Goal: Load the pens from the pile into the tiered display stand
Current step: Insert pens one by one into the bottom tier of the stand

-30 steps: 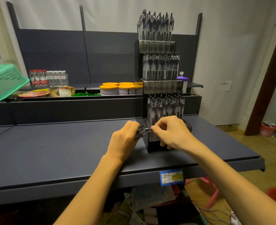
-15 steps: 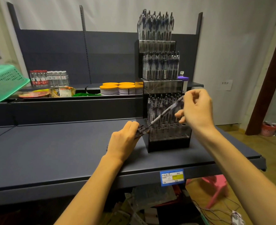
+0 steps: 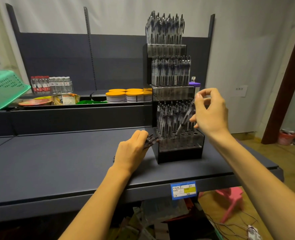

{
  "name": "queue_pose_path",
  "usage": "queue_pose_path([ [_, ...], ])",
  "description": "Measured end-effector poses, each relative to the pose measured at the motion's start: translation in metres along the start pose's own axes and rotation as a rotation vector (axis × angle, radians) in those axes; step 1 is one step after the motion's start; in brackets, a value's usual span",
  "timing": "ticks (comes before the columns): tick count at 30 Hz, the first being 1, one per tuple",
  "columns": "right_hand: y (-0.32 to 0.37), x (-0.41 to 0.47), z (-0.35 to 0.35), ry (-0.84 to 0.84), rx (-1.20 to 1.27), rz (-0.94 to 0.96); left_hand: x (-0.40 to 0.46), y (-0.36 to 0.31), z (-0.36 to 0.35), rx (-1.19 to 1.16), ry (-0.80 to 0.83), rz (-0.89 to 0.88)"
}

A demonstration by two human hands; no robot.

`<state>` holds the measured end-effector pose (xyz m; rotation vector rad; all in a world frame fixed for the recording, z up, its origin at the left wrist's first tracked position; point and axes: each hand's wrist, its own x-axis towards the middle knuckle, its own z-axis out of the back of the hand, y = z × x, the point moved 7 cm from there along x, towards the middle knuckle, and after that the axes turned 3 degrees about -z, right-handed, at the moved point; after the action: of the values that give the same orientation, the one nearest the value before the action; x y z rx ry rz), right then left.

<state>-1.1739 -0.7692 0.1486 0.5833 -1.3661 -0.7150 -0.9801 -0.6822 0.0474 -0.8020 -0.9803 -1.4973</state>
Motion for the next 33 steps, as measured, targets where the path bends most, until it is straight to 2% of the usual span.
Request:
queue_pose_path([
  [7, 0.002, 0.004, -0.024, 0.166, -0.145, 0.026, 0.000, 0.000, 0.001, -0.003, -0.005, -0.001],
  [12, -0.002, 0.004, -0.026, 0.167, -0.206, 0.014, 0.000, 0.001, 0.002, -0.013, -0.007, -0.002],
  [21, -0.003, 0.010, -0.028, 0.323, -0.157, -0.082, 0.000, 0.000, 0.001, -0.030, 0.008, -0.005],
  [26, -0.010, 0.006, -0.041, 0.435, -0.233, -0.151, 0.000, -0.001, 0.002, -0.035, 0.011, -0.014],
  [30, -0.010, 0.002, -0.039, 0.399, -0.206, -0.150, -0.001, 0.000, 0.004, -0.036, 0.012, -0.005],
  [33, -0.005, -0.001, -0.033, 0.301, -0.237, -0.048, 0.000, -0.002, 0.007, -0.039, -0.001, -0.015],
])
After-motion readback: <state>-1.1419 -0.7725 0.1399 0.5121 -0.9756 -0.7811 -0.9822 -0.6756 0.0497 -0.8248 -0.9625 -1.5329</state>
